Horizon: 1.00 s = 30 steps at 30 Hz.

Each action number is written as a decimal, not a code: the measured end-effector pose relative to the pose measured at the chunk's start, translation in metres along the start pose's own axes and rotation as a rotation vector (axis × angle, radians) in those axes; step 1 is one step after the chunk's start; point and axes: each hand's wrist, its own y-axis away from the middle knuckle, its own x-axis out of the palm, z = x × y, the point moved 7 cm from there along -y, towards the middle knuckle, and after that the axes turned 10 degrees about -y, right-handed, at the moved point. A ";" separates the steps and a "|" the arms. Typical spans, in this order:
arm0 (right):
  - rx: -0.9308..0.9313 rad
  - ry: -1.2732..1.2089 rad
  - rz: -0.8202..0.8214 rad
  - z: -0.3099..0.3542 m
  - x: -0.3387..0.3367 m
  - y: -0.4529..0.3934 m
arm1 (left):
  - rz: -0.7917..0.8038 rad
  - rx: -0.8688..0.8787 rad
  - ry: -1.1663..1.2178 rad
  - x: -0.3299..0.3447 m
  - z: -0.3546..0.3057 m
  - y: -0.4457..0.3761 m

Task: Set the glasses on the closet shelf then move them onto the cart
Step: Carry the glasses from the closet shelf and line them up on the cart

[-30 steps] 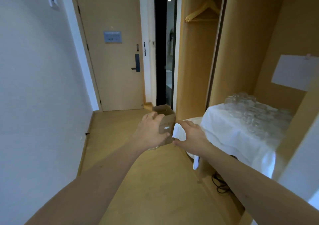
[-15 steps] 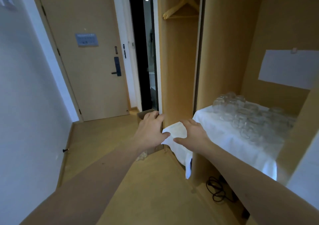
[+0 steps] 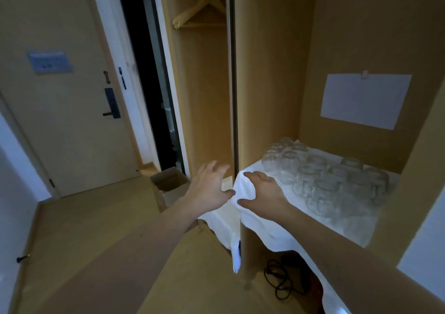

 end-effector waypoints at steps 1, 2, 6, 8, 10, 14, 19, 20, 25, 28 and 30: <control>0.022 0.003 0.001 -0.010 -0.002 -0.005 | 0.008 0.019 0.006 0.006 -0.006 -0.010; 0.043 0.004 0.002 -0.018 -0.004 -0.008 | 0.019 0.036 0.010 0.012 -0.011 -0.019; 0.124 0.010 -0.012 -0.054 -0.011 -0.024 | 0.027 0.116 0.020 0.031 -0.032 -0.054; 0.158 0.008 -0.028 -0.067 -0.015 -0.029 | 0.037 0.149 0.037 0.039 -0.040 -0.071; 0.193 0.017 -0.047 -0.077 -0.020 -0.033 | 0.047 0.179 0.054 0.046 -0.047 -0.085; 0.262 0.017 -0.092 -0.098 -0.023 -0.049 | 0.041 0.271 0.091 0.058 -0.057 -0.115; 0.352 0.018 -0.144 -0.111 -0.029 -0.068 | 0.051 0.376 0.150 0.064 -0.064 -0.160; 0.373 0.020 -0.145 -0.113 -0.031 -0.070 | 0.057 0.387 0.170 0.065 -0.066 -0.170; 0.457 0.035 -0.246 -0.127 -0.050 -0.082 | 0.094 0.468 0.246 0.075 -0.086 -0.212; 0.530 0.050 -0.283 -0.136 -0.055 -0.085 | 0.063 0.568 0.246 0.081 -0.103 -0.232; 0.561 0.062 -0.291 -0.142 -0.058 -0.085 | 0.066 0.605 0.245 0.084 -0.112 -0.241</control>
